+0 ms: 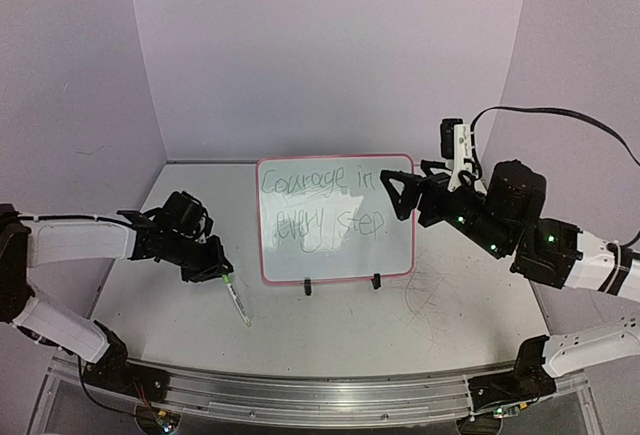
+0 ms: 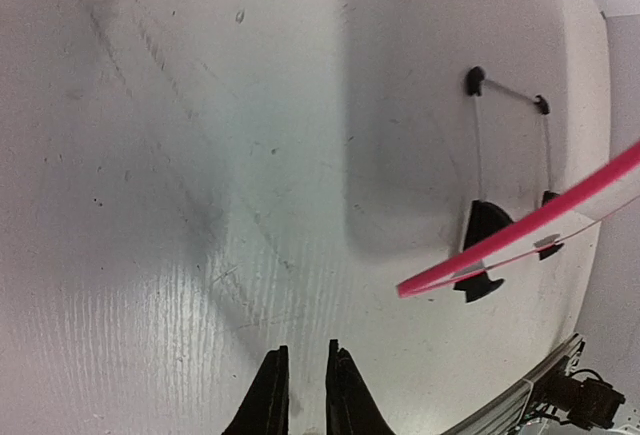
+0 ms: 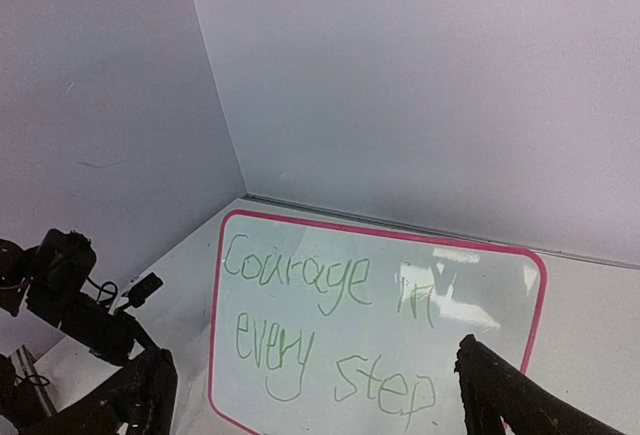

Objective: Write a sentence on the whiteboard
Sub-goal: Put down the whiteboard stand at the center of the board, then reset both arms

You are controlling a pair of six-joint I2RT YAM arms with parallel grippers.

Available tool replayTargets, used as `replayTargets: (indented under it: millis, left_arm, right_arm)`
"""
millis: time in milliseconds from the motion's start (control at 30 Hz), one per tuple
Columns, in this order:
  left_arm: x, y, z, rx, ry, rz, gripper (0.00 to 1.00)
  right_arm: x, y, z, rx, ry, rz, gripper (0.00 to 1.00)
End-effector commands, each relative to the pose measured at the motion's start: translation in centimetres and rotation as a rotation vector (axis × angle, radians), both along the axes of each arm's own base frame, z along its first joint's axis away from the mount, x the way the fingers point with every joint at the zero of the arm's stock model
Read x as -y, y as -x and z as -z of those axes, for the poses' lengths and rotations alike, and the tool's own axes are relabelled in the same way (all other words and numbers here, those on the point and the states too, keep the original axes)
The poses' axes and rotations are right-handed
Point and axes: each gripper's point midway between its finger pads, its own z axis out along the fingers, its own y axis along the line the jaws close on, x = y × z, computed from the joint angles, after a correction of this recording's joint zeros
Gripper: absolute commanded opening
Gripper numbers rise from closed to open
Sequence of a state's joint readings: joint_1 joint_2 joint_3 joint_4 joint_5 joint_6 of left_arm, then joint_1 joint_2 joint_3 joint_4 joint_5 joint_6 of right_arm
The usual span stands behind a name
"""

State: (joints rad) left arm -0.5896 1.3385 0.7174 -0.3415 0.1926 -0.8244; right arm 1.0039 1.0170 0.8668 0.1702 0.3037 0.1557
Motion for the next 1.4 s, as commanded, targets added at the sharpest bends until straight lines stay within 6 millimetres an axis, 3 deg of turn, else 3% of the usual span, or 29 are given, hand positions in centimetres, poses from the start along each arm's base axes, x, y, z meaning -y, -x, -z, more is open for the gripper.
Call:
replayTargets:
  millis: [0, 200, 367, 500, 567, 633, 733, 867, 967, 1067, 1133, 1233, 1367]
  left_arm:
    - [-0.2, 0.5, 3.7, -0.080, -0.082, 0.062, 0.00]
    - [-1.2, -0.4, 4.6, -0.063, -0.148, 0.016, 0.04]
    - [-2.1, -1.9, 1.8, 0.045, -0.158, -0.053, 0.31]
    - [-2.4, -3.1, -2.3, 0.159, -0.131, -0.087, 0.54]
    - [-2.7, -3.9, -5.4, 0.242, -0.123, -0.109, 0.65]
    - [-2.9, -4.6, -10.1, 0.359, -0.096, -0.115, 0.74]
    - [-3.4, -5.4, -19.4, 0.596, -0.054, -0.119, 0.83]
    - [-4.5, -4.5, -33.0, 0.943, -0.007, -0.096, 0.91]
    - [-4.9, -3.1, -40.5, 1.156, 0.011, -0.058, 0.93]
    - [-5.1, -1.4, -45.2, 1.305, 0.043, -0.032, 0.94]
    - [-5.3, -0.4, -47.2, 1.375, 0.060, -0.023, 0.95]
    - [-5.7, 0.9, -49.0, 1.446, 0.073, -0.012, 0.96]
    - [-6.3, 1.6, -49.9, 1.485, 0.073, -0.019, 0.98]
  right_arm:
    - [1.9, 0.0, -0.9, 0.030, -0.005, 0.065, 0.98]
    - [2.8, -0.3, -0.6, 0.026, 0.019, 0.110, 0.98]
    - [4.9, -0.8, -1.8, 0.007, 0.006, 0.222, 0.98]
    - [7.8, -0.8, -4.8, -0.028, -0.035, 0.340, 0.98]
    - [8.9, -0.5, -6.7, -0.024, -0.038, 0.367, 0.98]
    - [10.2, -0.1, -8.6, -0.009, -0.039, 0.392, 0.98]
    - [12.2, 0.9, -11.4, 0.031, -0.059, 0.415, 0.98]
    - [14.9, 2.2, -15.3, 0.100, -0.101, 0.442, 0.98]
    - [15.7, 2.7, -17.0, 0.124, -0.119, 0.450, 0.98]
    - [16.0, 2.9, -18.1, 0.138, -0.131, 0.452, 0.98]
    - [16.2, 2.9, -18.6, 0.141, -0.141, 0.457, 0.98]
    - [16.2, 2.9, -18.9, 0.142, -0.152, 0.458, 0.98]
    - [15.4, 2.7, -18.0, 0.147, -0.150, 0.439, 0.98]
